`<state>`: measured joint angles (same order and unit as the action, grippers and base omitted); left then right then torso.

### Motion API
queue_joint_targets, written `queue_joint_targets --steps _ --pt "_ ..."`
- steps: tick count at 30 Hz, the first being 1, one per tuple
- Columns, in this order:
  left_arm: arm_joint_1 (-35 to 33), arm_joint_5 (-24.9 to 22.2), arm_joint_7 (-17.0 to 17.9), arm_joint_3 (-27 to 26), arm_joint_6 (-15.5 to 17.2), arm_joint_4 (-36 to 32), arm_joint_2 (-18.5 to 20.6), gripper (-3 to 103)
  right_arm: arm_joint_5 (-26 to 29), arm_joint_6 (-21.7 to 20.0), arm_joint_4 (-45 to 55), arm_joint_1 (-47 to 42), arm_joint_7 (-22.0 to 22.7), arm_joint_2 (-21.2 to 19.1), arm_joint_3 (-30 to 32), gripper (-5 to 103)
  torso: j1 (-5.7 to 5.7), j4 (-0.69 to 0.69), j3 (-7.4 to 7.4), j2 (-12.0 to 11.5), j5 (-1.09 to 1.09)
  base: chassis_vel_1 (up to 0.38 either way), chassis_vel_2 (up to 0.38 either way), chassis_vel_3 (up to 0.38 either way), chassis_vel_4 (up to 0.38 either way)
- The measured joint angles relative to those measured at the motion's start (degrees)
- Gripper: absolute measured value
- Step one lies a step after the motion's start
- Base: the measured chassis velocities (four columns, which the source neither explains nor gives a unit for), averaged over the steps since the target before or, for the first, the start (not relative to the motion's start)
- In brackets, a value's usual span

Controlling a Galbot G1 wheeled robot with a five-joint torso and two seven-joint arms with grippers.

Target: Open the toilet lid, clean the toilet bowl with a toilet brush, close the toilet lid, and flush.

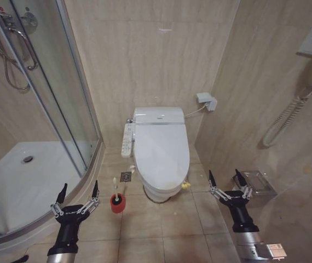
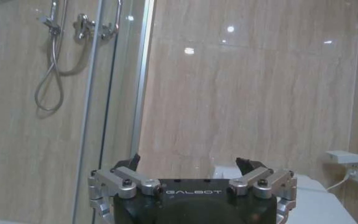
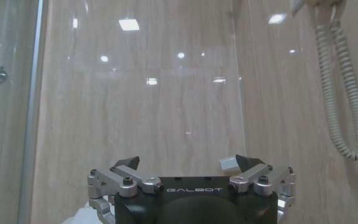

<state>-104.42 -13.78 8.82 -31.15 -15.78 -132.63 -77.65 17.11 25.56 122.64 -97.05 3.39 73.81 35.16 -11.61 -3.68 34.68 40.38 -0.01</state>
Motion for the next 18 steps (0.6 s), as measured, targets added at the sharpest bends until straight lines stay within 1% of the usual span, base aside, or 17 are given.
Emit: queue_joint_targets --steps 2,3,4,8,9,10,11,13,14,16,18 --pt "0.1 0.0 -0.02 0.09 -0.01 0.16 -0.04 100 0.03 0.04 -0.32 0.17 0.02 0.0 0.02 100 -0.01 0.0 0.01 -0.01 0.01 -0.163 0.147 0.166 -0.157" --pt "0.2 -0.01 -0.02 0.19 -0.02 0.34 -0.09 100 0.05 0.13 -0.66 0.31 0.05 0.03 0.02 100 -0.03 0.03 0.01 -0.01 0.03 -0.158 0.183 0.192 -0.173" --pt "0.28 -0.01 -0.03 0.24 -0.03 0.45 -0.12 100 0.03 0.24 -0.9 0.33 0.13 0.06 0.01 100 -0.03 0.01 0.01 -0.01 0.0 -0.158 0.194 0.198 -0.173" --pt "0.42 -0.01 -0.05 0.34 -0.14 0.84 -0.22 100 -0.65 0.74 -1.49 0.35 0.9 0.15 -0.03 100 -0.04 0.02 0.01 -0.02 0.02 -0.175 0.204 0.209 -0.193" --pt "0.53 -0.01 -0.06 0.4 -0.28 1.07 -0.26 100 -1.51 1.03 -1.73 0.51 2.36 0.22 -0.12 100 -0.06 0.0 0.02 -0.02 0.0 -0.187 0.198 0.18 -0.179" --pt "0.53 -0.01 -0.06 0.4 -0.28 1.07 -0.26 100 -1.51 1.03 -1.73 0.51 2.36 0.22 -0.12 100 -0.06 0.0 0.02 -0.02 0.0 -0.187 0.198 0.18 -0.179" --pt "0.58 -0.01 -0.08 0.46 -0.38 1.19 -0.29 100 -1.91 1.05 -1.8 0.72 3.77 0.25 -0.25 100 -0.06 -0.02 0.02 -0.03 -0.02 -0.188 0.18 0.18 -0.179" --pt "0.66 0.01 -0.11 0.62 -0.56 1.42 -0.41 100 -2.27 1.11 -1.86 1.46 7.29 0.26 -0.72 100 -0.09 0.03 0.04 -0.04 0.04 -0.136 0.136 0.118 -0.124" --pt "0.66 0.01 -0.11 0.62 -0.56 1.42 -0.41 100 -2.27 1.11 -1.86 1.46 7.29 0.26 -0.72 100 -0.09 0.03 0.04 -0.04 0.04 -0.084 0.136 0.118 -0.069" --pt "0.74 0.05 -0.15 0.8 -0.75 1.7 -0.51 100 -2.86 0.97 -1.92 1.59 9.07 0.21 -0.78 100 -0.07 0.02 0.02 -0.04 -0.01 -0.039 0.076 0.034 -0.035" --pt "0.79 0.08 -0.18 0.91 -0.87 1.91 -0.61 100 -3.64 0.92 -2.15 1.53 9.74 0.09 -0.8 100 -0.05 0.02 0.01 -0.03 0.02 0.0 0.0 0.0 0.0"
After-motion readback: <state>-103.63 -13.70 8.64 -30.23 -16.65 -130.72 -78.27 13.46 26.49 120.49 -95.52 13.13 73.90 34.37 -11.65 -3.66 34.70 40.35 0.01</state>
